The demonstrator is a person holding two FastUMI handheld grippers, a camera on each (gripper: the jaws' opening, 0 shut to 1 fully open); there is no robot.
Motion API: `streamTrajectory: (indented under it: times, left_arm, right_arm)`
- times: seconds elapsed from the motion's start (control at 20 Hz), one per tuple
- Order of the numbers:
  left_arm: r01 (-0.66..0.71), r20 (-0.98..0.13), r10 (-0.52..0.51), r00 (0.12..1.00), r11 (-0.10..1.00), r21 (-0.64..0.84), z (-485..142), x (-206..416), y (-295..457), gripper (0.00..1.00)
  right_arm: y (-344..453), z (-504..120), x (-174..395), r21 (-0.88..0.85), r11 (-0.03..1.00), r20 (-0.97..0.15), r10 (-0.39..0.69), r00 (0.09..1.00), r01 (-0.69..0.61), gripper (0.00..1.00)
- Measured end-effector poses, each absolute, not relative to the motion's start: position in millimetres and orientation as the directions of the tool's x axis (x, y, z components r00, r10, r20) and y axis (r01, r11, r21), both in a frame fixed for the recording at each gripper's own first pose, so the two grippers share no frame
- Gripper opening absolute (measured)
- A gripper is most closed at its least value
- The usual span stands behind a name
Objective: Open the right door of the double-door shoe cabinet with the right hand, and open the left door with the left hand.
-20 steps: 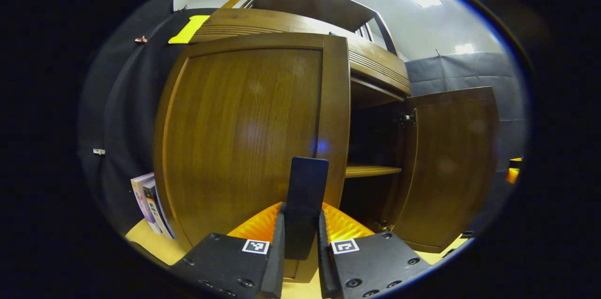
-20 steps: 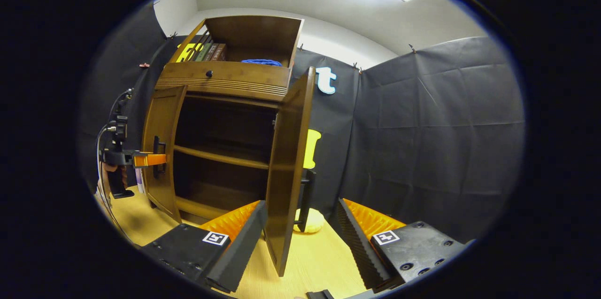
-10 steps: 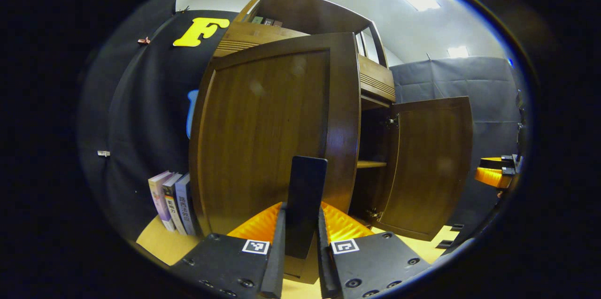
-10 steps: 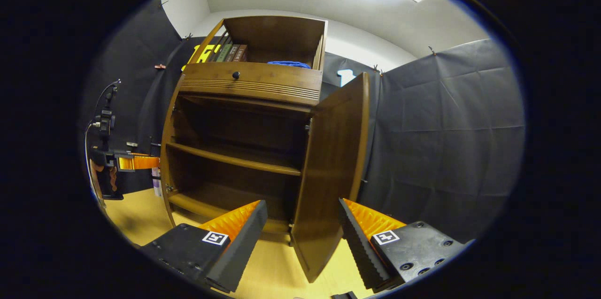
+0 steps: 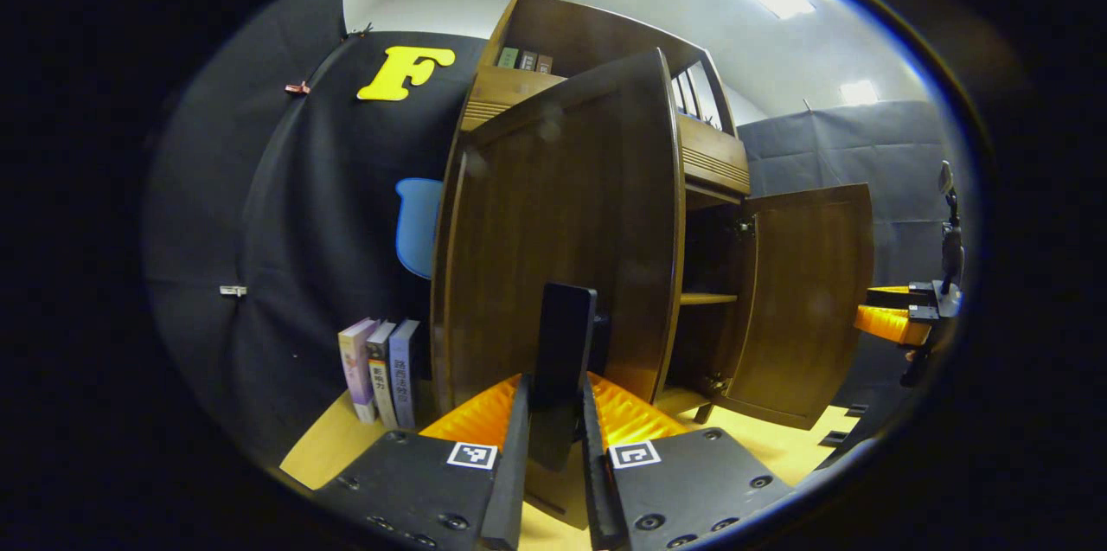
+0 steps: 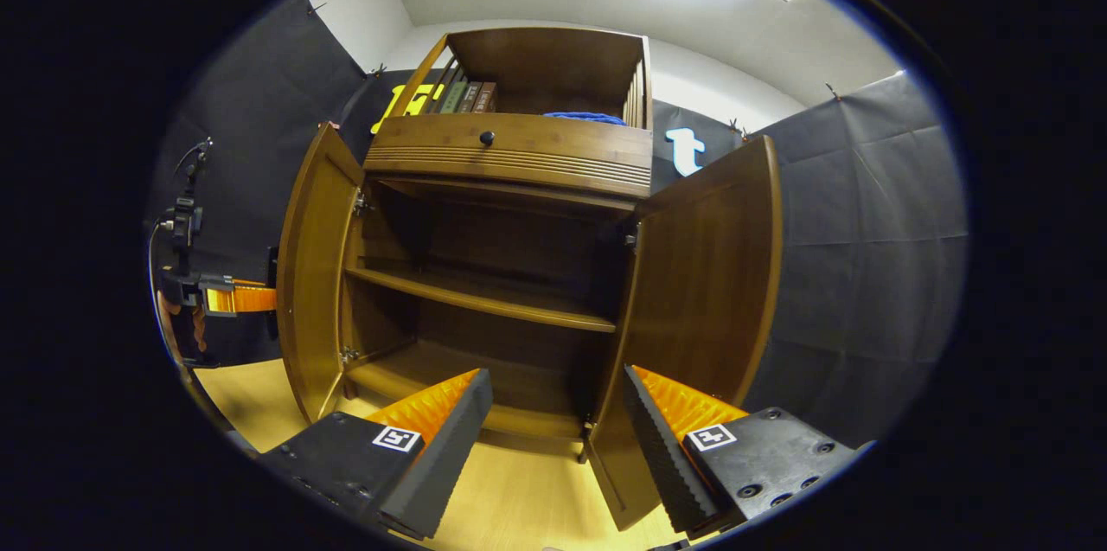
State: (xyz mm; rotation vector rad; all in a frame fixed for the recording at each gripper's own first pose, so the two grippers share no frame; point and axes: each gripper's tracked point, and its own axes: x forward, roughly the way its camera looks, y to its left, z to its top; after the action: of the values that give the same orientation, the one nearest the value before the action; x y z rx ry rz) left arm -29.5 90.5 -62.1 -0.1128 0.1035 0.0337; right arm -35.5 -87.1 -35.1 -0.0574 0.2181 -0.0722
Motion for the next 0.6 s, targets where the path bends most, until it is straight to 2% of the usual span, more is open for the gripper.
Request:
streamTrajectory:
  times: [0.45, 0.6]
  left_arm:
    - [-0.197, -0.092, 0.191, 0.977, 0.979, -0.060, -55, -59, 136, 0.33]
    - [-0.325, -0.075, 0.323, 0.943, 0.945, -0.019, -49, -82, 167, 0.26]
  right_arm:
    - [-68, -39, -22, -0.058, 0.998, -0.208, -0.021, 0.978, 0.009, 0.96]
    - [-64, -45, -18, -0.050, 0.999, -0.219, -0.002, 0.976, -0.009, 0.96]
